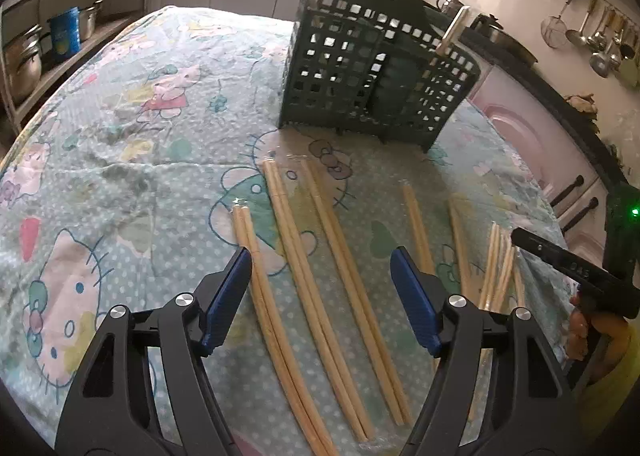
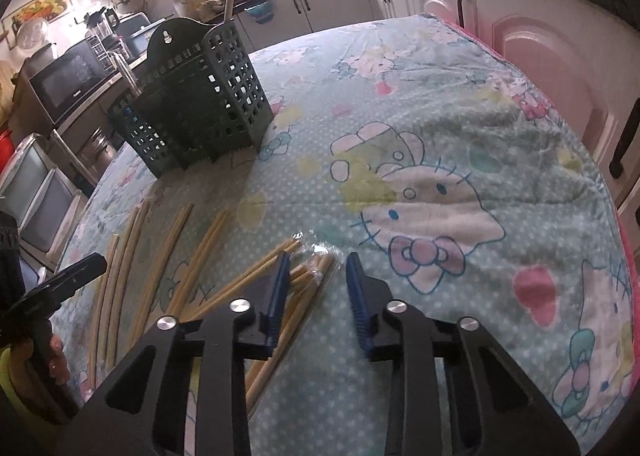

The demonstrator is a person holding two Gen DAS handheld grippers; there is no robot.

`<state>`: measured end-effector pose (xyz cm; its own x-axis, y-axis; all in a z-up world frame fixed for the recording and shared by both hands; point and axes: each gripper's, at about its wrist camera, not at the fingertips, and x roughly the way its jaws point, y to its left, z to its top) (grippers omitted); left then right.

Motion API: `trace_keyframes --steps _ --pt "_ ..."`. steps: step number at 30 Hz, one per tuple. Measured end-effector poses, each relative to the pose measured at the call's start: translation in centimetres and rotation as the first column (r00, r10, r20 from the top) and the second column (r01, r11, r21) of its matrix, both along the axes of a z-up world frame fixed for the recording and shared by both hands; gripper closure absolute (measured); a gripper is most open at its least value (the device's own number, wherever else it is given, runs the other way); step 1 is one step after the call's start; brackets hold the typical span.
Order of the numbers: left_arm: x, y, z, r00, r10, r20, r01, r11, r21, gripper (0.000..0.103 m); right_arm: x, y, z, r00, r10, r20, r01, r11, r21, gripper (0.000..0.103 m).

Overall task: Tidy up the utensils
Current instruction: 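Close the right gripper on a chopstick while the left gripper grasps another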

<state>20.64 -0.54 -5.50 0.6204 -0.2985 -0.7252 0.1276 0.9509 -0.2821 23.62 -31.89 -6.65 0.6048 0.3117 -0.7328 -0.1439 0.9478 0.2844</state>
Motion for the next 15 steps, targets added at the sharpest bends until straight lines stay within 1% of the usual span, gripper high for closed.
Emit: trace_keyframes --steps 5,9,12,14,15 --pt "1.0 0.7 -0.3 1.000 0.020 -0.020 -0.021 1.000 -0.016 0.040 0.0 0.2 0.4 1.000 0.016 0.027 -0.015 1.000 -0.021 0.096" --pt "1.8 1.2 -0.6 0.999 0.033 -0.031 -0.034 0.999 -0.011 0.042 -0.2 0.2 0.7 0.999 0.019 0.044 -0.018 1.000 -0.024 0.098" --pt "2.4 1.5 -0.7 0.998 0.046 -0.039 -0.046 0.999 -0.012 0.049 -0.2 0.1 0.9 0.999 0.023 0.048 -0.022 0.999 -0.023 0.099" --pt "2.8 1.9 -0.8 0.997 0.057 -0.045 -0.058 0.998 -0.015 0.057 -0.1 0.0 1.1 0.998 0.025 0.052 -0.024 1.000 -0.020 0.100" --pt "2.9 2.1 -0.8 0.997 0.061 -0.050 -0.062 0.998 -0.024 0.058 -0.1 0.0 1.2 0.998 0.025 0.055 -0.024 1.000 -0.020 0.100"
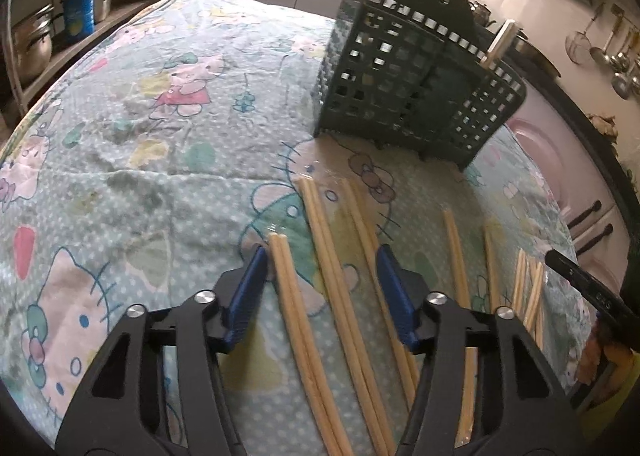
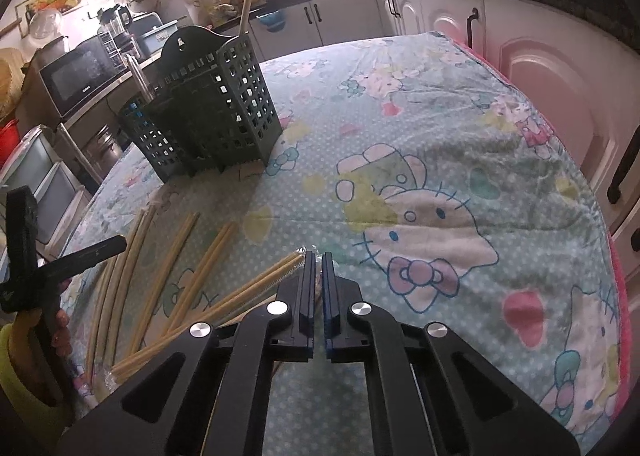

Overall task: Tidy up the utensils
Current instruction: 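Close the right gripper on a chopstick while the left gripper grasps another, then lift both held chopsticks and carry them toward the green basket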

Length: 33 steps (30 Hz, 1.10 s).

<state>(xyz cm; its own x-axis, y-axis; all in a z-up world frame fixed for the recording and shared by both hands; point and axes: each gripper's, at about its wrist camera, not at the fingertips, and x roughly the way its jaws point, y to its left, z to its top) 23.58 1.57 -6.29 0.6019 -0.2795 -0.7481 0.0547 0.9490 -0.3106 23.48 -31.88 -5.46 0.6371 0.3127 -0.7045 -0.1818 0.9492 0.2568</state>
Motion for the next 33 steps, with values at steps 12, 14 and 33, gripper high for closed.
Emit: trace_keyframes --steps 12,14,33 --pt "0.3 1.9 -0.7 0.999 0.022 -0.044 -0.023 1.000 -0.015 0.085 0.6 -0.1 1.0 1.000 0.007 0.028 -0.007 1.000 -0.010 0.101" --pt "0.6 2.1 -0.7 0.998 0.025 -0.052 -0.026 1.000 -0.009 0.090 0.7 0.0 1.2 0.999 0.012 0.035 -0.011 1.000 -0.014 0.101" --pt "0.4 3.0 4.4 0.996 0.002 0.094 0.006 0.996 -0.089 0.101 0.9 2.6 6.4 0.985 0.123 0.124 -0.119 0.992 -0.039 0.101"
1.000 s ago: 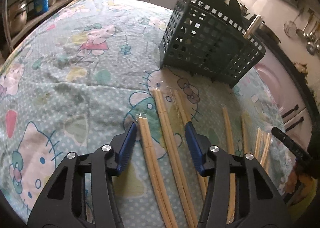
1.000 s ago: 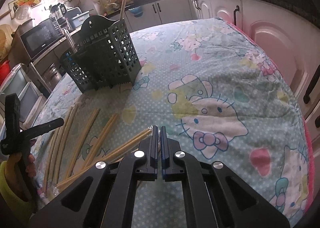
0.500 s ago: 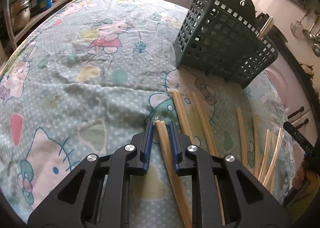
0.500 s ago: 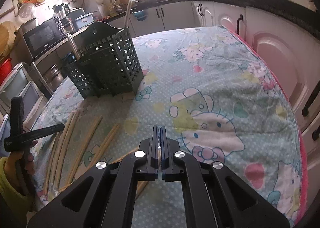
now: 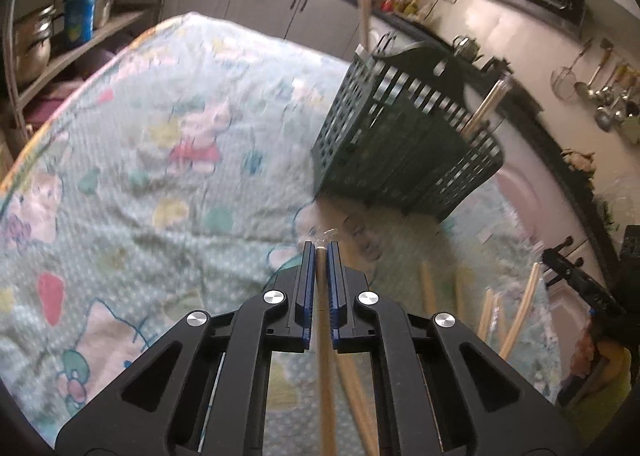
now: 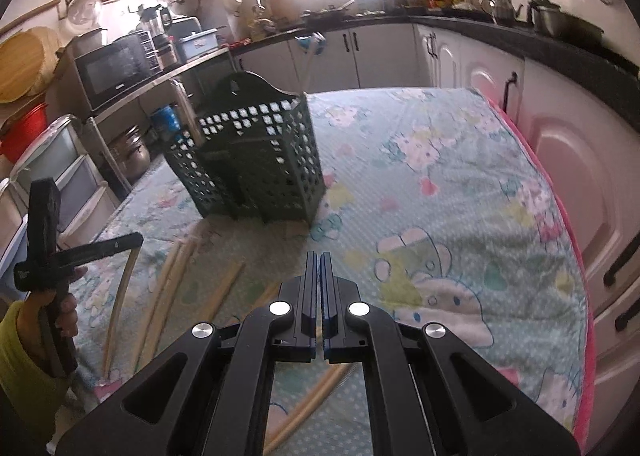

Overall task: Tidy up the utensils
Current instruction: 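Lift both held chopsticks and carry them toward the green basket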

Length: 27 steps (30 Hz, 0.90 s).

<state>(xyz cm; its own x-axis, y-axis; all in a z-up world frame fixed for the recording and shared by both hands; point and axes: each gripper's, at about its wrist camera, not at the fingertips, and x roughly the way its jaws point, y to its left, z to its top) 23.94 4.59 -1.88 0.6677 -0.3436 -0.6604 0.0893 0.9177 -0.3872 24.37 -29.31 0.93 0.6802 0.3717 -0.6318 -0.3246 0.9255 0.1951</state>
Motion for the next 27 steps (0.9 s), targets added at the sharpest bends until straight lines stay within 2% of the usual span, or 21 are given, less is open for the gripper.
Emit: trace_keyframes --steps 10,17,27 --pt "-0.4 -0.2 5.1 0.992 -0.018 0.126 0.017 1.000 0.008 0.101 -0.8 3.0 5.0 0.992 0.075 0.104 -0.075 0.997 -0.008 0.101" --pt "0.0 -1.3 7.4 0.983 -0.042 0.177 0.038 0.999 0.026 0.101 -1.5 4.9 8.3 0.978 0.118 0.173 -0.119 0.993 -0.008 0.101" --pt "0.6 -2.1 10.0 0.971 -0.066 0.231 0.061 0.998 0.031 0.101 -1.5 6.0 10.5 0.967 0.134 0.217 -0.134 0.991 -0.012 0.101"
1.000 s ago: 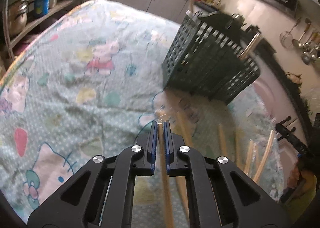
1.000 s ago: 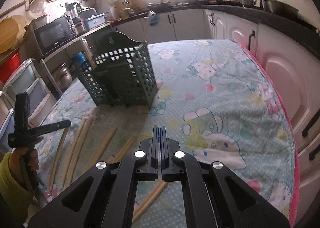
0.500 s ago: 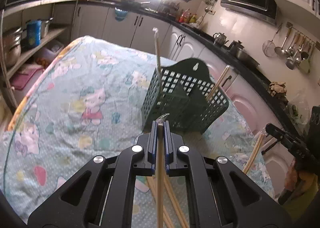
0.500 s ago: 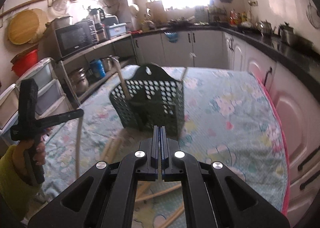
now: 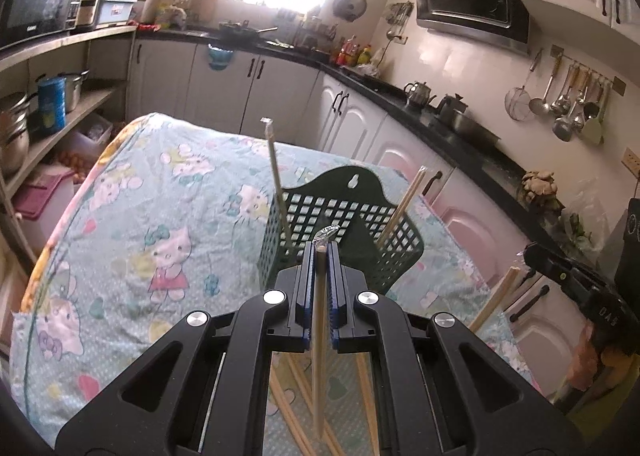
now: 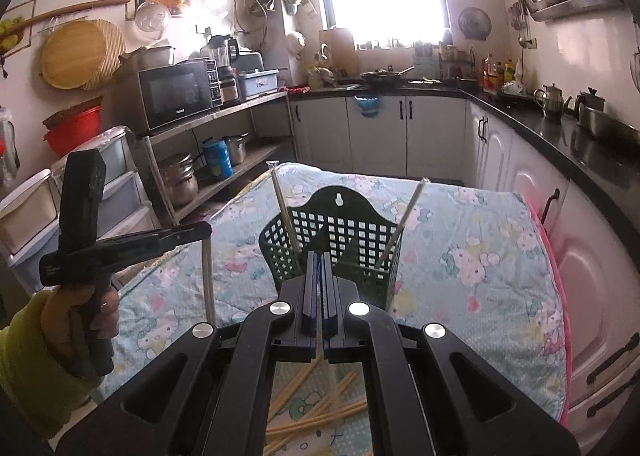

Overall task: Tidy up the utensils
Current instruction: 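Lift both held chopsticks and carry them toward the green basket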

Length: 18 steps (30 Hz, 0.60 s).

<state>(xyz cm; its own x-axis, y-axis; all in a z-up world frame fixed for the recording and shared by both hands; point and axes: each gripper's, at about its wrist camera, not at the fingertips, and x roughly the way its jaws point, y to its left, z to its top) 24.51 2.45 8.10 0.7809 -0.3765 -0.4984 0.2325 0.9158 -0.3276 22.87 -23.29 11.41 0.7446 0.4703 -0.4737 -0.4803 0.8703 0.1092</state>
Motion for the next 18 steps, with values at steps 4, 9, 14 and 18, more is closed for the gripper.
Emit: trace_keyframes --steps 4,9,14,18 --pt "0.5 -0.5 0.8 1.000 -0.010 0.017 0.010 1.000 0.007 0.101 0.3 0.0 0.2 1.000 -0.004 0.005 0.004 1.000 0.002 0.101" --pt "1.0 -0.8 1.7 0.999 -0.016 0.036 0.015 1.000 0.021 0.101 0.6 0.3 0.9 1.000 -0.006 0.019 0.006 1.000 0.004 0.101" --pt "1.6 -1.4 2.7 0.998 -0.023 0.054 0.020 0.998 0.054 0.101 0.9 0.6 1.7 0.999 -0.002 0.037 0.001 1.000 0.015 0.101" --pt "2.2 -1.9 3.9 0.997 -0.035 0.069 0.030 0.998 0.062 0.101 1.3 0.7 2.7 0.998 -0.003 0.056 0.002 1.000 0.026 0.101"
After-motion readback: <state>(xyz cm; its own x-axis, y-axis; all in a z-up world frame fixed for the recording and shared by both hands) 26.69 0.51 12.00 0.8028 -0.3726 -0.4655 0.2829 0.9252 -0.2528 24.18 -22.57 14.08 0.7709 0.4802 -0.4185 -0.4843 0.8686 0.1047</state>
